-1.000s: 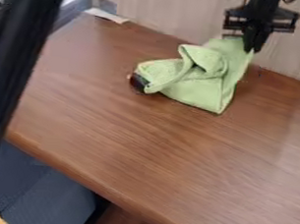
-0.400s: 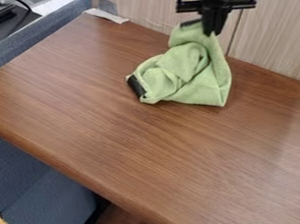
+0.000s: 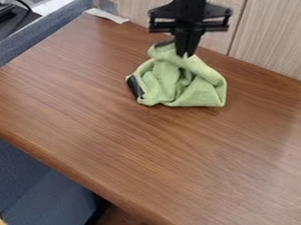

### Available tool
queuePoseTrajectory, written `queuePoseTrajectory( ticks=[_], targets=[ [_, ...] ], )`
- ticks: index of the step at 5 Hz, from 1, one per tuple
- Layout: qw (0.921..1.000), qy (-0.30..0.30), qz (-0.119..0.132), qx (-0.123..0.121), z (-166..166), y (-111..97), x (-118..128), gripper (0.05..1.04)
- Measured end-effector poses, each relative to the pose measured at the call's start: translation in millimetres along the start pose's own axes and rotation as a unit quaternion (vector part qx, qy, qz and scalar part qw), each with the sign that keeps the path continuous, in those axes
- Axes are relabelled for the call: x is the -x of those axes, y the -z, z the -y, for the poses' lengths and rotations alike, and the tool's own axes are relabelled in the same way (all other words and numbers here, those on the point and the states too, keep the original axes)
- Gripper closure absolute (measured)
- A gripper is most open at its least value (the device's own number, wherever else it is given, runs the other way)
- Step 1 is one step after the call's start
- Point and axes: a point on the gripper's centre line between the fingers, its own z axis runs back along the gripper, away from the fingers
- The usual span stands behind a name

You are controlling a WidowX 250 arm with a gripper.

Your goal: Fold the cloth from the top right to the bottom left

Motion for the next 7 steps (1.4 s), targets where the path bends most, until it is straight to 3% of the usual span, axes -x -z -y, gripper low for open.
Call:
queuePoseTrajectory(
  ticks=[1, 3, 5, 6, 7],
  targets=[
    [0.9996, -0.025, -0.005, -0.013, -21.9, 13.9, 1.8, 1.028],
    [0.9992, -0.008, -0.005, -0.038, -38.4, 45.8, 12.9, 1.028],
    [0.9983, -0.003, -0.023, -0.053, -43.3, 57.0, 18.8, 1.005],
    [0.9979, -0.025, -0.027, -0.054, -43.3, 56.2, 20.0, 0.854],
    [0.9976, -0.005, -0.020, -0.066, -42.1, 53.2, 20.4, 0.601]
  ],
)
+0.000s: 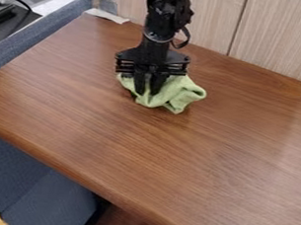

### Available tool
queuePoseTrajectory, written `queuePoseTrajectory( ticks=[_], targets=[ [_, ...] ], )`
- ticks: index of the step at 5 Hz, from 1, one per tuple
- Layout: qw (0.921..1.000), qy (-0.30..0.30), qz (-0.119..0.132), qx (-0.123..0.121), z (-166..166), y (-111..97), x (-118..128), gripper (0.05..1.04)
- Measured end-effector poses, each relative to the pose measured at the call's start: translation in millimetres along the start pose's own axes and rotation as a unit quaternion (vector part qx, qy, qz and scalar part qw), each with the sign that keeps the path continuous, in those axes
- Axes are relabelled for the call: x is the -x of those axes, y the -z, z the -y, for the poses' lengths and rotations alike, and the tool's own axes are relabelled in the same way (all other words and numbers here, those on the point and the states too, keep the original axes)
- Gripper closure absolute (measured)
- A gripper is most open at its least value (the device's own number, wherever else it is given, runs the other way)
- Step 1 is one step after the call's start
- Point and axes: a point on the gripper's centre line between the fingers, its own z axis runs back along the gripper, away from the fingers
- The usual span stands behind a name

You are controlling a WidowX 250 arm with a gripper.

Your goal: Fold the cloth from the top right to the bottom left

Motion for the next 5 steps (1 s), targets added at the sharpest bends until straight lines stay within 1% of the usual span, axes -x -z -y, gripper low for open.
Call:
queuePoseTrajectory(
  ticks=[1, 2, 3, 4, 5],
  targets=[
    [1.0000, 0.001, 0.001, 0.000, 0.5, -3.0, -1.4, 0.302],
    [0.9993, 0.025, 0.025, 0.013, 1.6, -27.4, -12.4, 0.085],
    [0.9983, 0.004, 0.049, 0.030, -0.2, -56.6, -20.7, 0.076],
    [0.9967, -0.014, 0.070, 0.040, -4.9, -79.6, -27.8, 0.083],
    [0.9961, -0.017, 0.075, 0.043, -7.1, -87.6, -28.6, 0.083]
  ],
)
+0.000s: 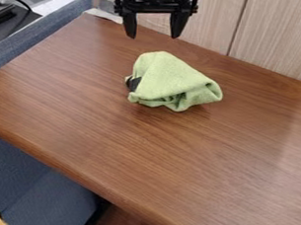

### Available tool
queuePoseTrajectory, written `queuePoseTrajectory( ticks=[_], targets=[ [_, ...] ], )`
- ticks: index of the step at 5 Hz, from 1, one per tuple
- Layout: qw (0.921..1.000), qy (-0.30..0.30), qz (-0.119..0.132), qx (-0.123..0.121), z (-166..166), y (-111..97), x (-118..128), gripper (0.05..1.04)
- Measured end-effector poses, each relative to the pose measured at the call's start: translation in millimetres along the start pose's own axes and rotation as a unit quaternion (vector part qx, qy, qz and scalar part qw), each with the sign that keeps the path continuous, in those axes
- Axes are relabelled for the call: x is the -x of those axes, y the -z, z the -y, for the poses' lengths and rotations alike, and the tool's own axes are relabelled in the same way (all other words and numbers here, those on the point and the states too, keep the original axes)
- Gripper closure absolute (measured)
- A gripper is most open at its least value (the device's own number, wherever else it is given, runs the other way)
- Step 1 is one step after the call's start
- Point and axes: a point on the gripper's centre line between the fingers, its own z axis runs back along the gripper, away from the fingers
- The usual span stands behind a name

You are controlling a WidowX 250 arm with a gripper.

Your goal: Fold the cloth from the top right to the bottom left

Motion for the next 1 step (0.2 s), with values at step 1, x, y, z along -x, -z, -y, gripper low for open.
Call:
queuePoseTrajectory(
  ticks=[1],
  targets=[
    [1.0000, -0.007, -0.004, 0.002, 2.1, -6.8, -4.2, 0.083]
  ],
)
